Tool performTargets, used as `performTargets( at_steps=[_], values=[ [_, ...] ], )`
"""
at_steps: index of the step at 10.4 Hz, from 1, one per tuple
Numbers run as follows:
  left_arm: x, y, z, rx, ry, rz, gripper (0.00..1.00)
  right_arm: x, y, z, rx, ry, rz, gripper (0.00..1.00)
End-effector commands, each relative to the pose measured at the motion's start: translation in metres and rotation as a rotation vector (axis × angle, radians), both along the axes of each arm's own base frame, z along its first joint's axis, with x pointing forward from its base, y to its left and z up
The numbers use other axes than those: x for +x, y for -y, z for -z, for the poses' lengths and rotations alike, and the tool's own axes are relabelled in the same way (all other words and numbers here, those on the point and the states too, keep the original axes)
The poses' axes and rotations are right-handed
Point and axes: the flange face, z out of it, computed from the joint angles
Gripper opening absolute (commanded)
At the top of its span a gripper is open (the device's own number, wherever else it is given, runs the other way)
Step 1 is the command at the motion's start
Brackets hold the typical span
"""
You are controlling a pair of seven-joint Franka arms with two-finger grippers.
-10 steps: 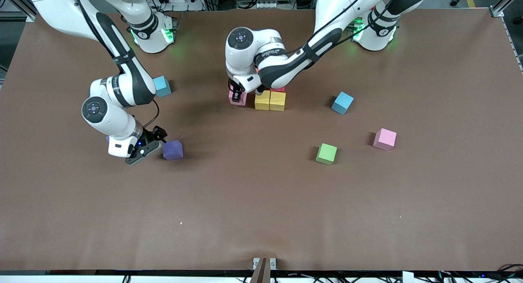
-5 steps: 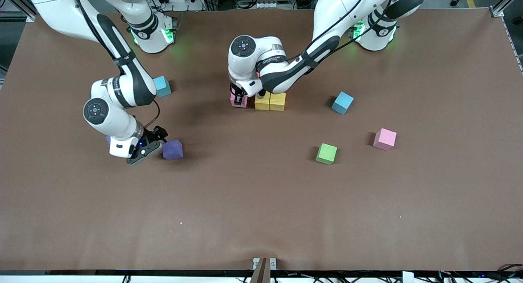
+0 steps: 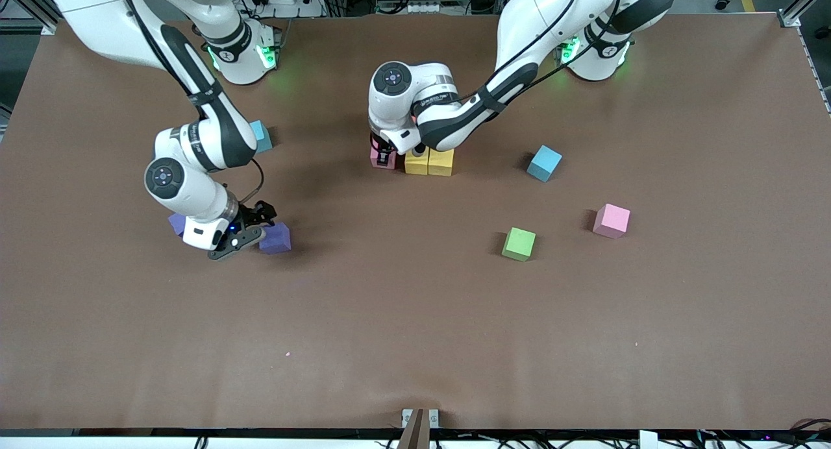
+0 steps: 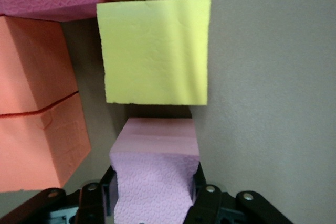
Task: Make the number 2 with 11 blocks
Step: 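Grasp the purple cube with the right gripper while the left gripper lowers pink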
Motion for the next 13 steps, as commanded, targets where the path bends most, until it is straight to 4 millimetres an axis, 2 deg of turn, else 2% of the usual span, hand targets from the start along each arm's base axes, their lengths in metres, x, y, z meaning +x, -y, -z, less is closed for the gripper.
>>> performTargets(
  at_steps=[1, 2, 6, 8, 12, 13],
  values=[
    [-0.006, -0.005, 0.000, 0.015, -0.007, -0.134, 0.37, 0.001, -0.018, -0.001, 0.016, -0.010, 0.042, 1.00],
    [-0.001, -0.010, 0.005, 0.026, -0.003, -0.141, 0.37, 0.002, -0.018, 0.002, 0.020, -0.004, 0.052, 1.00],
    [0.007, -0.015, 0.003, 0.027, 0.003, -0.156, 0.37, 0.010, -0.020, 0.009, 0.004, 0.037, 0.025, 1.00],
    [0.013, -0.020, 0.002, 0.030, 0.006, -0.166, 0.37, 0.008, -0.024, 0.019, 0.006, 0.020, 0.108, 1.00],
    [0.007, -0.025, 0.004, 0.047, 0.006, -0.157, 0.36, 0.007, -0.024, 0.031, 0.009, 0.015, 0.108, 1.00],
    [0.004, -0.027, 0.005, 0.054, 0.006, -0.153, 0.36, 0.007, -0.023, 0.034, 0.008, 0.012, 0.108, 0.94]
  ],
)
